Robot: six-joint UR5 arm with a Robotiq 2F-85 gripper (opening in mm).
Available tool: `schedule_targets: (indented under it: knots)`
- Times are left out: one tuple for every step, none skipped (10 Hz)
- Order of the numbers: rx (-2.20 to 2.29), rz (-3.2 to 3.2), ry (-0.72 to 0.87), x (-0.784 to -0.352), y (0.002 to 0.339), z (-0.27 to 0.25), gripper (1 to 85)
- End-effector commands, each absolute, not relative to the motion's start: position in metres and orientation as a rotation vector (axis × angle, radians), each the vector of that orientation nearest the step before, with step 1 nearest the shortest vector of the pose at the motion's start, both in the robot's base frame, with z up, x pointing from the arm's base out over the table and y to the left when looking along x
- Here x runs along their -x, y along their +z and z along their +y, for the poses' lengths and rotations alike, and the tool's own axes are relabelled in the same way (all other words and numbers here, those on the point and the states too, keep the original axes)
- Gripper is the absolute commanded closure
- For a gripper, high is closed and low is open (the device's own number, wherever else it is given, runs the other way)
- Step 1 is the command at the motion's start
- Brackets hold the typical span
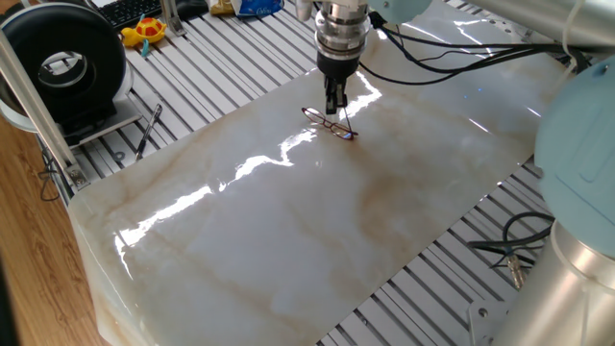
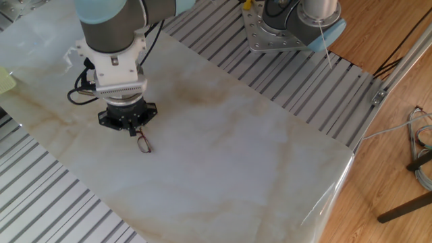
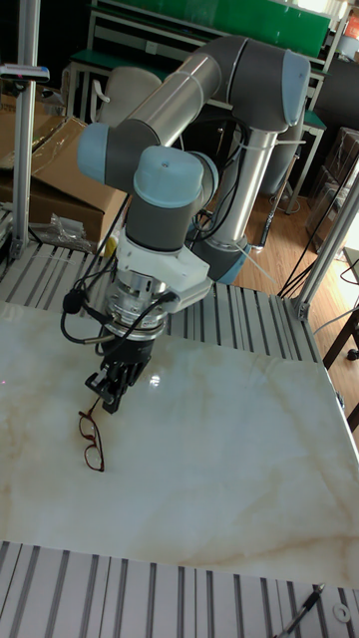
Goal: Unfold the leg of the glasses (with one hand)
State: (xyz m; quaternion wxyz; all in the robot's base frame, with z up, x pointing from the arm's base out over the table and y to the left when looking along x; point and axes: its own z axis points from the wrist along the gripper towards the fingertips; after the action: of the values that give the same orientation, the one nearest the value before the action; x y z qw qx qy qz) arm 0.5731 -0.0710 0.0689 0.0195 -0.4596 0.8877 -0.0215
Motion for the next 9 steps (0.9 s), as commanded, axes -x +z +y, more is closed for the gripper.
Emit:
schedule_targets:
  knots:
    - [1.392, 2.763, -0.02, -0.564, 0.066, -0.072, 84.3]
    - [1.392, 2.763, -0.02, -0.562, 0.065, -0.074, 84.3]
    - [1.393, 2.765, -0.021, -0.562, 0.064, -0.075, 84.3]
    - [1.393, 2.764, -0.017, -0.563, 0.062, -0.074, 84.3]
    - [1.39, 2.76, -0.008, -0.565, 0.062, -0.071, 84.3]
    - [1.389, 2.758, -0.005, -0.566, 0.062, -0.069, 84.3]
    - [1.391, 2.752, -0.005, -0.569, 0.062, -0.067, 84.3]
    - [1.404, 2.746, -0.016, -0.574, 0.064, -0.065, 84.3]
    - [1.407, 2.741, -0.013, -0.576, 0.065, -0.061, 84.3]
